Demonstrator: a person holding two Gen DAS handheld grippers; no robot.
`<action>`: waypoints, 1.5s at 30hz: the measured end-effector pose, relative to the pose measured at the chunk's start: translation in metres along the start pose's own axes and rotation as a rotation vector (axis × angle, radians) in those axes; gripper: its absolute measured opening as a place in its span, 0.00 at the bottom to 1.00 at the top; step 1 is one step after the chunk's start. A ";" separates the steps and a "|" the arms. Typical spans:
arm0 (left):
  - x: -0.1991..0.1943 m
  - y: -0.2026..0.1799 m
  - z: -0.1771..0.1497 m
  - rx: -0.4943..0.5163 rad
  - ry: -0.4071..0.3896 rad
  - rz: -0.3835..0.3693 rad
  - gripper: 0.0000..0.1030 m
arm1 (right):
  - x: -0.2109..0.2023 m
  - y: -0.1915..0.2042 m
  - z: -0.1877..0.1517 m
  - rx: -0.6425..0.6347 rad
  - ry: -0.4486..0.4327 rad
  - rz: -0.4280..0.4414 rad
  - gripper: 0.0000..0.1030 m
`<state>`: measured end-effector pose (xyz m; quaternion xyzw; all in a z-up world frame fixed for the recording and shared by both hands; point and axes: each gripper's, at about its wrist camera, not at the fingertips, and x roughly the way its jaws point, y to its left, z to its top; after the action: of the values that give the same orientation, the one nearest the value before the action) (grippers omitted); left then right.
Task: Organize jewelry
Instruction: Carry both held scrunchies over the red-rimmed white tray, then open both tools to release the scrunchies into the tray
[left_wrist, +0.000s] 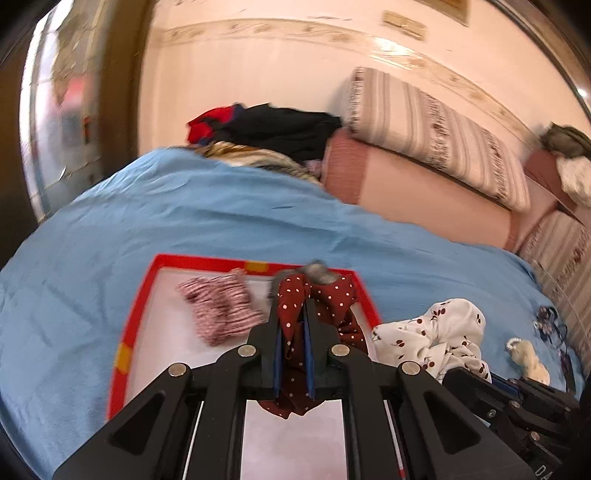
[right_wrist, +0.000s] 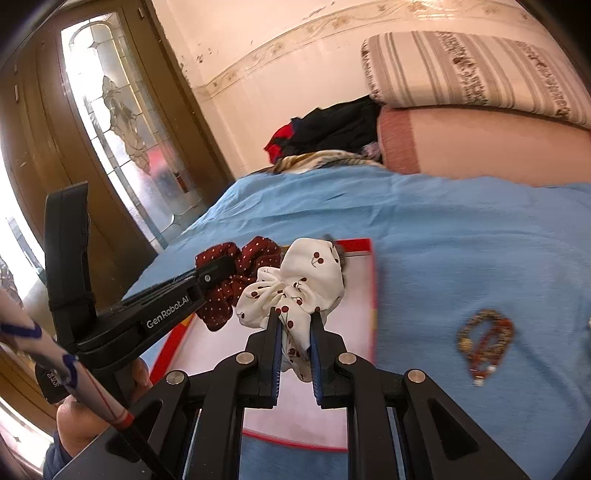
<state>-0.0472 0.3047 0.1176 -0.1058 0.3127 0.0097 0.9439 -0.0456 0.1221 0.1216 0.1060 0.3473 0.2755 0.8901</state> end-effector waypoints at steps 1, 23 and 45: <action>0.000 0.005 0.000 -0.011 0.004 0.009 0.09 | 0.007 0.003 0.001 0.001 0.011 0.010 0.14; 0.037 0.055 -0.013 -0.152 0.201 0.151 0.09 | 0.099 0.004 -0.013 0.034 0.212 -0.032 0.17; 0.020 0.043 -0.002 -0.160 0.091 0.118 0.37 | 0.071 0.003 -0.008 0.030 0.173 -0.024 0.49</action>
<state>-0.0361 0.3458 0.0960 -0.1625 0.3590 0.0855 0.9151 -0.0089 0.1646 0.0772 0.0911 0.4283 0.2676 0.8583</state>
